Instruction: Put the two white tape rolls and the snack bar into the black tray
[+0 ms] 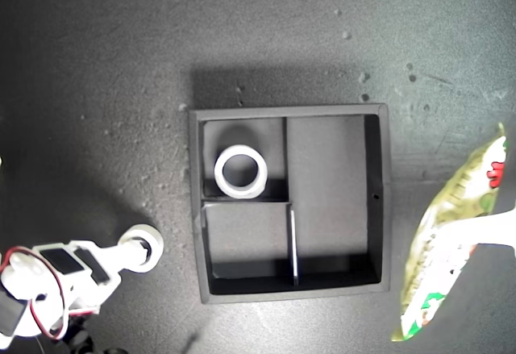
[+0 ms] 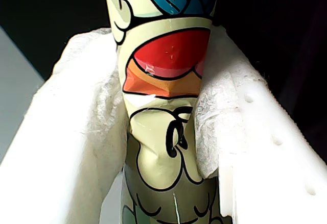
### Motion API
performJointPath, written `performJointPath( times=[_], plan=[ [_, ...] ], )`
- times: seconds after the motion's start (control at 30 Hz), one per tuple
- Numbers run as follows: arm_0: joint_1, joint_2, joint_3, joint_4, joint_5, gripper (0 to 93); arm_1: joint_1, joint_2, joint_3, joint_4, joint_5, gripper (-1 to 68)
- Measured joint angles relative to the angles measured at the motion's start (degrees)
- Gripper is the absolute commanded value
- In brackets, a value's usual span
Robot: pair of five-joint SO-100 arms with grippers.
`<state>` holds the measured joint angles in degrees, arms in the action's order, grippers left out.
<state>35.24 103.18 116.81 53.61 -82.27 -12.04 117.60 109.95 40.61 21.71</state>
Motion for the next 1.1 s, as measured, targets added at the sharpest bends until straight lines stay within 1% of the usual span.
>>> performJointPath(
  times=[0.17,0.33,0.43,0.57,0.7,0.77,0.8,0.87,0.9,0.93,0.97,1.03,1.1],
  plan=[
    [0.0,-0.5,1.7,-2.2,-0.1,17.4,-0.1,-10.9,-9.1,3.0,-0.6,-0.6],
    [0.0,-2.4,2.5,-4.5,-0.1,15.8,1.6,-25.7,-22.0,9.7,-0.7,-0.6],
    [-1.1,-3.9,3.0,-5.5,-0.9,11.8,4.1,-30.7,-26.5,10.5,-0.7,-0.6],
    [-3.3,-5.7,3.8,-6.9,-1.3,0.1,7.6,-31.6,-26.9,10.0,-0.7,-0.5],
    [-6.6,-3.5,6.8,-6.6,-1.8,0.0,7.9,-32.2,-26.9,9.5,-0.7,-0.1],
    [-8.5,0.5,7.1,-4.0,-0.8,0.0,7.4,-32.3,-26.3,9.2,-0.5,4.7],
    [-9.7,3.3,6.9,-1.9,0.4,0.0,7.2,-32.2,-25.6,9.1,-0.3,9.4],
    [-11.7,8.6,5.1,3.1,3.4,0.0,6.9,-32.2,-23.9,8.8,0.4,21.8],
    [-12.7,10.5,3.2,5.9,5.0,0.0,6.6,-32.3,-23.3,8.8,0.8,26.2],
    [-13.4,11.9,0.6,8.5,6.9,0.0,6.2,-32.3,-23.0,8.8,1.1,28.5],
    [-14.0,12.6,-2.2,10.8,8.8,0.0,5.8,-32.3,-22.8,8.6,1.2,29.5],
    [-14.7,12.4,-8.8,14.9,11.7,0.0,4.5,-32.2,-22.7,8.3,1.5,29.5],
    [-14.9,10.4,-15.6,16.8,14.6,0.0,4.0,-32.2,-22.6,8.2,1.7,28.2]
  ],
)
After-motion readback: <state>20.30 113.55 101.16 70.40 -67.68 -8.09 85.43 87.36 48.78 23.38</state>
